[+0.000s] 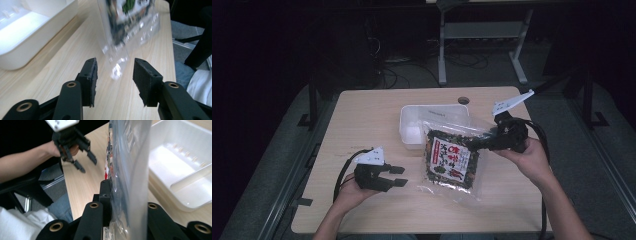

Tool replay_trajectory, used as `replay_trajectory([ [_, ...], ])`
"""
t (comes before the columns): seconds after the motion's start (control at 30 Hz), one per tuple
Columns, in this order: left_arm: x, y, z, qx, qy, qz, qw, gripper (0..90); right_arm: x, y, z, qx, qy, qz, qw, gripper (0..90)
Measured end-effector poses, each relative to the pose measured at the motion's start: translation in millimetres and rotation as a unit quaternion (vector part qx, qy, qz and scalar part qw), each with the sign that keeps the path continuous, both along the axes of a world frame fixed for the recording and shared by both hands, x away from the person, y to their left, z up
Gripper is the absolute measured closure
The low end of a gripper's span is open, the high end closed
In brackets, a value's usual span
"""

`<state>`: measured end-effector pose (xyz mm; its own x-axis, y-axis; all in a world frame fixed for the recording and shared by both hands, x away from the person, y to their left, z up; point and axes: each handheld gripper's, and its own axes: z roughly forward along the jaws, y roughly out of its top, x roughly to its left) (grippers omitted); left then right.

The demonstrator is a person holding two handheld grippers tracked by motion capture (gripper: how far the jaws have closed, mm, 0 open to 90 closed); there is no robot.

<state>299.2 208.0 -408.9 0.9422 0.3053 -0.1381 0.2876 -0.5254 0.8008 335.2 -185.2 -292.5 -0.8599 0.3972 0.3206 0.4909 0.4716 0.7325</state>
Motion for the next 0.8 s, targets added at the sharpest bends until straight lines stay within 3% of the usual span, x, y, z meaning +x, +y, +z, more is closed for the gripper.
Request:
replay_trajectory([
  [0.37, -13.9, 17.2, -11.5, 0.022, -0.001, 0.028, 0.9993, 46.1, 17.3, 3.1, 30.9, -0.001, -0.031, -0.040, 0.9987, 77.1],
  [0.43, -16.9, 21.5, -11.7, 0.028, -0.005, 0.032, 0.9991, 45.0, 23.0, 8.5, 41.8, -0.008, -0.048, -0.052, 0.9975, 77.1],
  [0.8, -22.6, 35.8, -15.1, 0.032, -0.002, 0.045, 0.9984, 42.5, 49.5, 29.6, 69.3, -0.027, -0.078, -0.075, 0.9937, 77.1],
])
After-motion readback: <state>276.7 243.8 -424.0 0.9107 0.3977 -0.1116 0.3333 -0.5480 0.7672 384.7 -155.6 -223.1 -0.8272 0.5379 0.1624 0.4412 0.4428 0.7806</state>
